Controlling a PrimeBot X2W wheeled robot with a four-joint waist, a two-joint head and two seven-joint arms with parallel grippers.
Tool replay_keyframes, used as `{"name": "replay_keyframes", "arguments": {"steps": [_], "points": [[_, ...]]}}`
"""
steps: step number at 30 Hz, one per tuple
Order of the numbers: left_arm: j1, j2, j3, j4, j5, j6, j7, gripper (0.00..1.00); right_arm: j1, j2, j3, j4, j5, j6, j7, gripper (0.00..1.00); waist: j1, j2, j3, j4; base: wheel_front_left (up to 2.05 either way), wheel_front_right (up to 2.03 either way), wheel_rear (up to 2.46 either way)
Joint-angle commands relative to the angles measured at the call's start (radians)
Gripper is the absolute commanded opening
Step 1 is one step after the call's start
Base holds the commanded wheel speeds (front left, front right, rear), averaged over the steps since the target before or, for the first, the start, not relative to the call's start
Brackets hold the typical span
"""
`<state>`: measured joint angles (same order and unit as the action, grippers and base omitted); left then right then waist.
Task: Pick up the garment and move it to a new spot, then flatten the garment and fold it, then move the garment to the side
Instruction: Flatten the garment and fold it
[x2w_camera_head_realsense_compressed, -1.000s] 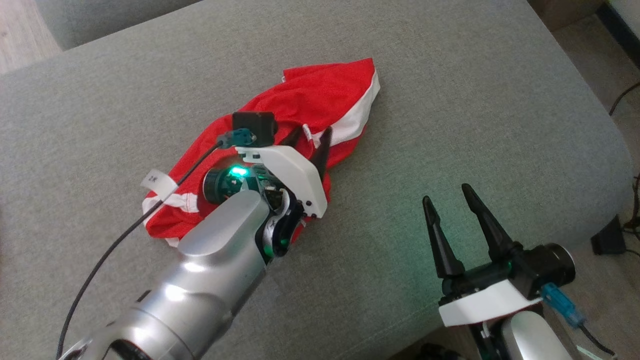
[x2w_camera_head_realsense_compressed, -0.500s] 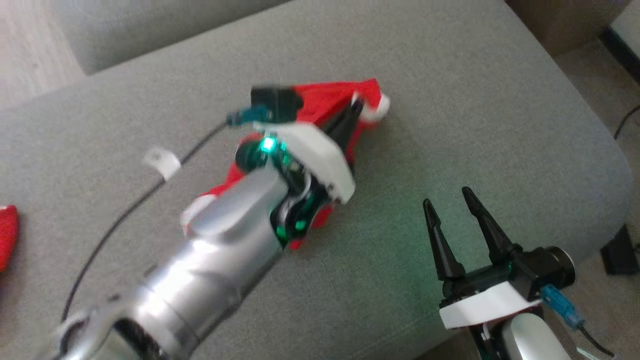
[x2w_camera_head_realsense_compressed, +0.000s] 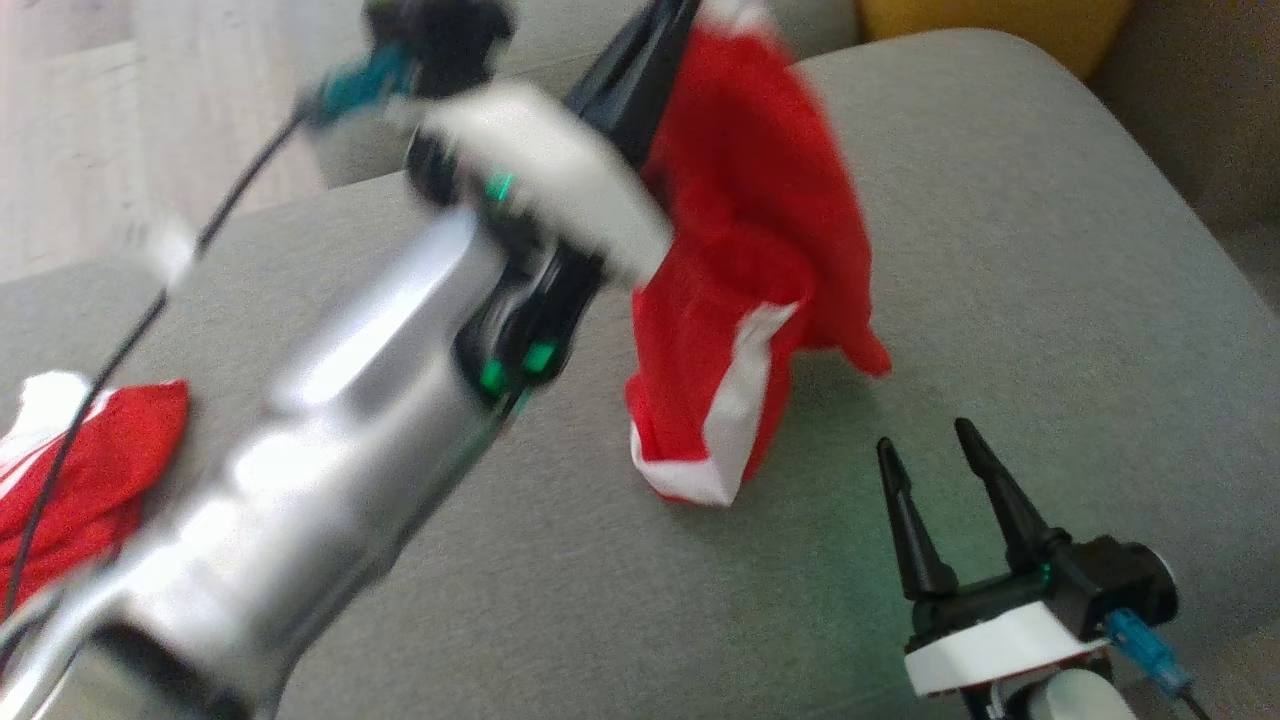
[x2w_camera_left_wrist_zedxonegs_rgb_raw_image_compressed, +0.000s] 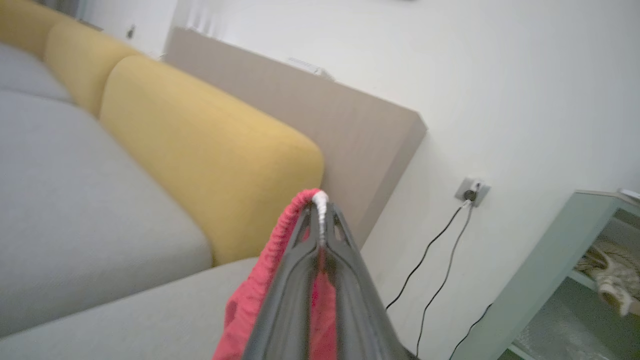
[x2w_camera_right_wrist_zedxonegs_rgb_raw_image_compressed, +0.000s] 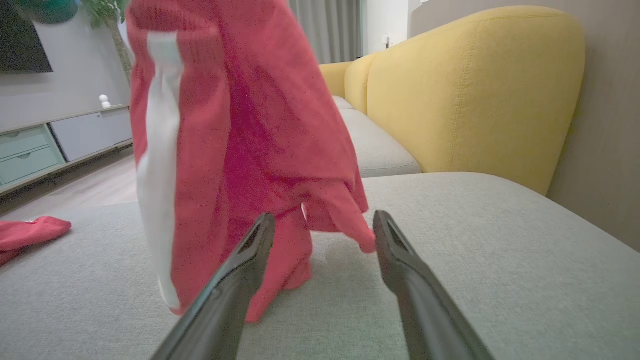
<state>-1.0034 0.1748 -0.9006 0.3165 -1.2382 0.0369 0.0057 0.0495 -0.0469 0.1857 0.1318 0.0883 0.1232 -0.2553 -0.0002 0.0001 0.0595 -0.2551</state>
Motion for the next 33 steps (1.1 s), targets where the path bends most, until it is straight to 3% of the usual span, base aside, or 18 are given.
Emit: {"name": "replay_keyframes", "arguments": {"steps": [1,8,14,18,19,24,33], "points": [[0.03,0.048,0.033,-0.043,-0.007,0.011,-0.01,0.0,-0.019,-0.003,0.014,-0.039,0.006,0.008,-0.006,1.0,0.0002,-0.0001,-0.008,0.035,0.0,0.0,0.0],[0.408,0.258,0.027,-0.242,-0.054,0.122,-0.067,0.0,-0.014,-0.003,-0.058,-0.061,-0.014,0.008,-0.006,1.0,0.0002,-0.0001,0.031,0.142,0.0,0.0,0.0],[0.57,0.349,0.023,-0.3,-0.072,0.144,-0.107,0.0,-0.07,-0.057,-0.094,-0.005,0.004,0.008,-0.006,1.0,0.0002,-0.0001,0.067,0.243,0.0,0.0,0.0],[0.574,0.358,0.017,-0.283,-0.058,0.136,-0.114,0.0,-0.159,-0.146,-0.077,0.13,0.08,0.008,-0.006,1.0,0.0002,-0.0001,0.09,0.302,0.0,0.0,0.0],[0.564,0.351,0.016,-0.27,-0.056,0.129,-0.112,0.0,-0.227,-0.192,-0.045,0.201,0.151,0.008,0.025,1.0,0.0002,-0.0001,0.102,0.326,0.0,0.0,0.0],[0.522,0.323,-0.001,-0.241,-0.035,0.108,-0.102,0.0,-0.42,-0.337,0.096,0.312,0.353,0.008,0.208,1.0,0.0002,-0.0001,0.139,0.378,0.0,0.0,0.0],[0.463,0.266,-0.024,-0.193,-0.01,0.073,-0.095,0.0,-0.626,-0.475,0.319,0.427,0.575,0.008,0.389,1.0,0.0002,-0.0001,0.194,0.448,0.0,0.0,0.0]]}}
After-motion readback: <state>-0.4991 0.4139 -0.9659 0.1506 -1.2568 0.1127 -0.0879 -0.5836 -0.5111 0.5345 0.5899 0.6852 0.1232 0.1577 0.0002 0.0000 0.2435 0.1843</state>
